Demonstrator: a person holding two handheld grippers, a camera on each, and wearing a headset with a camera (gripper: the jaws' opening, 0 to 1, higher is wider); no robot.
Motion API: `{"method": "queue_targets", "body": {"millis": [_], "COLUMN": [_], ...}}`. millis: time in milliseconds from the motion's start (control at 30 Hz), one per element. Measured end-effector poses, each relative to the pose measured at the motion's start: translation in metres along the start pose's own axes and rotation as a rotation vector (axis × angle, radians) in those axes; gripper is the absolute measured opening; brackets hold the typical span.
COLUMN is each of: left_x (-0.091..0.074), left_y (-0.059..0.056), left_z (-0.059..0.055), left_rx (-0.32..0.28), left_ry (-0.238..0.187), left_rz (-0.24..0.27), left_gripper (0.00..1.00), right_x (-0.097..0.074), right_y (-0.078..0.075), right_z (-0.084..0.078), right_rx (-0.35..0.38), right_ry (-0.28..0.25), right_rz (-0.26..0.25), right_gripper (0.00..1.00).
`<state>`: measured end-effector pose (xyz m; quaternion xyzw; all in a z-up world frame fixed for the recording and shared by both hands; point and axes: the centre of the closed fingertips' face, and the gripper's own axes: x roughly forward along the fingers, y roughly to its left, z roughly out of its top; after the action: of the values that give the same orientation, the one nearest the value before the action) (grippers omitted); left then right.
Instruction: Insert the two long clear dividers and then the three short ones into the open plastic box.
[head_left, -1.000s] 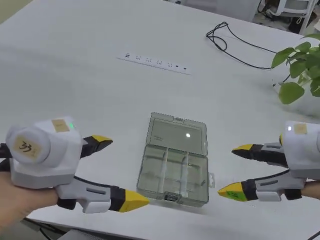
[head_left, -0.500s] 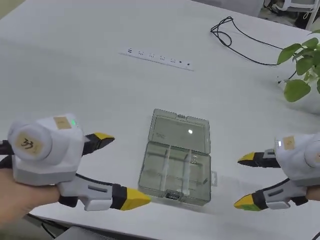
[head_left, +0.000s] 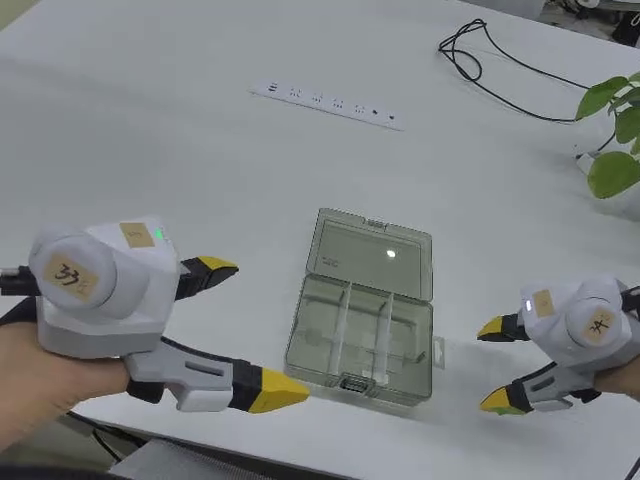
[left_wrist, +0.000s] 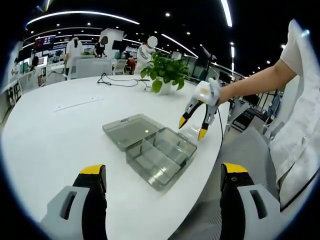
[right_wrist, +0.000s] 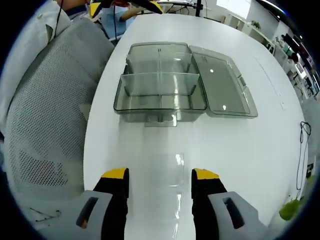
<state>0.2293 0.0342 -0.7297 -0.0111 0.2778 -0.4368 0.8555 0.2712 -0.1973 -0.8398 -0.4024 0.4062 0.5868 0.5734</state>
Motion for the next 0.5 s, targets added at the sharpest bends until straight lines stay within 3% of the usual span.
{"method": "queue_targets", "body": {"millis": [133,500], "left_x": [0.001,0.002], "left_y": [0.001,0.003], "left_z": [0.0,0.001], "left_rx": [-0.007,-0.016], "left_ry": [-0.003,-0.007], "left_rz": [0.003,0.003], "left_gripper": [0.97,0.97], "right_x": [0.007,0.013], "right_y": [-0.002,-0.003], "right_z": [-0.007,-0.013], "right_rx": [-0.041,-0.068], "right_ry": [0.047,0.079], "right_rz": [0.001,-0.001], "right_gripper": [0.47,0.42]}}
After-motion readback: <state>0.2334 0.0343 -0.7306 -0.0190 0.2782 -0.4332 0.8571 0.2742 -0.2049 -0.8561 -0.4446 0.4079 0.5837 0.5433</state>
